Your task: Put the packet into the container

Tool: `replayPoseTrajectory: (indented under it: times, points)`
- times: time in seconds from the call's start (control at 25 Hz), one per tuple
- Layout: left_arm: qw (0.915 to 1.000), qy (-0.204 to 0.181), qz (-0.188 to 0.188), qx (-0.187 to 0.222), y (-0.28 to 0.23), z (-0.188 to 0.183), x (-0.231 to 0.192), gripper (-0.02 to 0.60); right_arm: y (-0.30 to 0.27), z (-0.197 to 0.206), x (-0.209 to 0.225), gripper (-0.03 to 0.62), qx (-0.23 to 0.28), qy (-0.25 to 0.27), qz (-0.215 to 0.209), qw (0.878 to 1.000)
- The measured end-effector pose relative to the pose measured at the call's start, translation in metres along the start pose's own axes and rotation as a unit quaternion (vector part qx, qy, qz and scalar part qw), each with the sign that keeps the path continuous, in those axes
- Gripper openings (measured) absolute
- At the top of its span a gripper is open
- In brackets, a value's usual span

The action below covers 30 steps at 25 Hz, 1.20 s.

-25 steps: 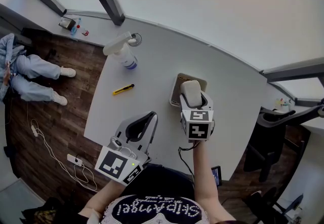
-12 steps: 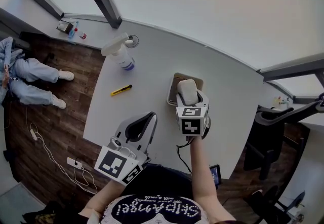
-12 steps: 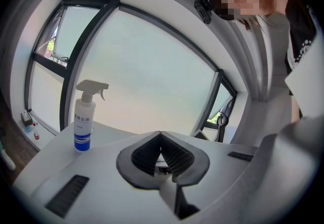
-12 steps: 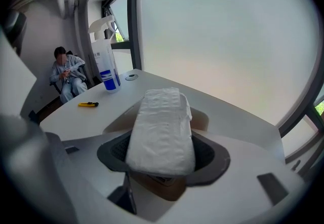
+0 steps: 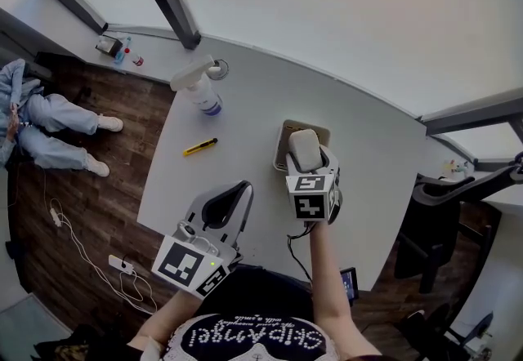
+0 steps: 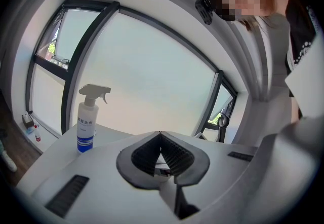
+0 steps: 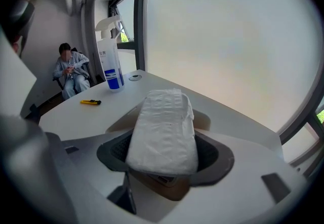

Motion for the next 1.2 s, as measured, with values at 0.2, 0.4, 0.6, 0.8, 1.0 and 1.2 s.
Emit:
replayPoseTrajectory:
  times: [0.2, 0.4, 0.6, 0.8, 1.0, 1.2]
  points:
    - [1.0, 0.002, -0.002, -0.001, 0.0, -0.001, -0.002, 0.009, 0.002, -0.004, 0.004, 0.279, -0.005, -0.025, -0.021, 0.999]
    - [1.0, 0.007, 0.001, -0.004, -0.001, 0.001, -0.001, 0.009, 0.01, -0.01, 0.005, 0.31, 0.025, -0.016, -0.015, 0.999]
    - [1.0, 0.007, 0.0, -0.003, -0.001, 0.001, 0.0, 0.009, 0.01, -0.012, 0.007, 0.321, 0.022, -0.02, -0.012, 0.999]
    - [1.0, 0.007, -0.002, -0.002, 0.001, 0.001, -0.002, 0.009, 0.015, -0.016, 0.011, 0.319, 0.037, -0.024, 0.009, 0.999]
    - [1.0, 0.006, -0.001, 0.001, 0.002, 0.0, -0.001, 0.009, 0.02, -0.02, 0.013, 0.319, 0.044, -0.034, 0.002, 0.998]
    - [1.0, 0.004, 0.002, 0.005, 0.003, -0.002, 0.001, 0.009, 0.026, -0.022, 0.014, 0.319, 0.048, -0.036, 0.004, 0.998]
Point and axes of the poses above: the fingertips, and each gripper's own axes: y backward along the fingers, x to its right, z out of its underside, the point moved 9 cm from there along y, backward along the fingers, and after that the axes turned 5 degrees about x, right-handed, at the moved point
